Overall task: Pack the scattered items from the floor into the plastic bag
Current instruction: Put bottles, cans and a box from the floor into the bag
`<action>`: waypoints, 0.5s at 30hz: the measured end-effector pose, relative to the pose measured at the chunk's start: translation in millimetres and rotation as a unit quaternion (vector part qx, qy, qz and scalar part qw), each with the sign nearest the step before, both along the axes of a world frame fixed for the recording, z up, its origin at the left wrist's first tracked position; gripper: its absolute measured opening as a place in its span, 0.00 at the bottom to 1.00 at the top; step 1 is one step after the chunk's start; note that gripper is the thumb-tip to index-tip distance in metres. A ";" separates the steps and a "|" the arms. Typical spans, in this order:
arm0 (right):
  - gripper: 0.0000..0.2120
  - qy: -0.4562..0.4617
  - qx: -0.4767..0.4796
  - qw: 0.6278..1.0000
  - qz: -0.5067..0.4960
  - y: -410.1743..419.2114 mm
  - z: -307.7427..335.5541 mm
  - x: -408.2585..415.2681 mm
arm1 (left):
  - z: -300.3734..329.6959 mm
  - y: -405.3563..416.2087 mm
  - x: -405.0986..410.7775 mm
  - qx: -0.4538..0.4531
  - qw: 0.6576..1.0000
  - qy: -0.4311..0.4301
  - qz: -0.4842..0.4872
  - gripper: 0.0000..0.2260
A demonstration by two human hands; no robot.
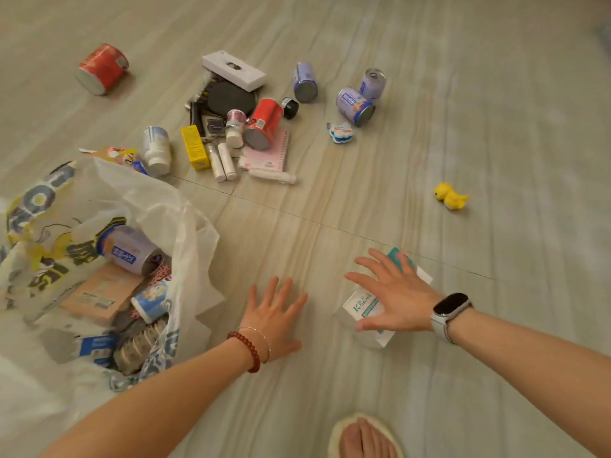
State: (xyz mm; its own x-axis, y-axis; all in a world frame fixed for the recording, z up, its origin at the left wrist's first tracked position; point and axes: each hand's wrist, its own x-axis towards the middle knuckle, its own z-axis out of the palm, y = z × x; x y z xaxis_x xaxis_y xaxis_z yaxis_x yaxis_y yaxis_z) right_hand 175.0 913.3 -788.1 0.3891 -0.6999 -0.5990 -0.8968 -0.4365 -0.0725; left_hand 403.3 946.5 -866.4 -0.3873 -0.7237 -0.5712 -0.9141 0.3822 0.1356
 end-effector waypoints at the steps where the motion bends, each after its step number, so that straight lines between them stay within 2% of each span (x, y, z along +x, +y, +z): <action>1: 0.44 0.008 0.011 0.999 0.040 1.3 -1.2 -7.0 | -4.4 1.7 1.8 0.009 1.000 -0.011 -0.013 0.39; 7: 0.53 0.058 0.052 0.985 0.152 -0.9 -7.4 -11.4 | -9.3 2.2 7.9 0.009 0.999 -0.015 -0.033 0.39; 11: 0.56 0.086 0.062 0.979 0.173 2.2 -1.7 -9.0 | -7.9 1.6 9.9 0.011 0.999 -0.006 -0.035 0.37; 15: 0.50 0.075 -0.037 0.963 0.256 5.9 -0.9 -6.2 | -1.6 0.2 20.0 0.003 0.998 -0.014 -0.062 0.31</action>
State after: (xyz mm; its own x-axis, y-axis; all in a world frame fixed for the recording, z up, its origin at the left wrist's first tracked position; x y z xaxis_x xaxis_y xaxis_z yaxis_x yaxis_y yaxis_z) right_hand 168.9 919.2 -789.0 0.6068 -0.4824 -0.6317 -0.5614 -0.8227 0.0891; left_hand 423.3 946.7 -867.9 -0.4578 -0.6674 -0.5874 -0.8629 0.4925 0.1130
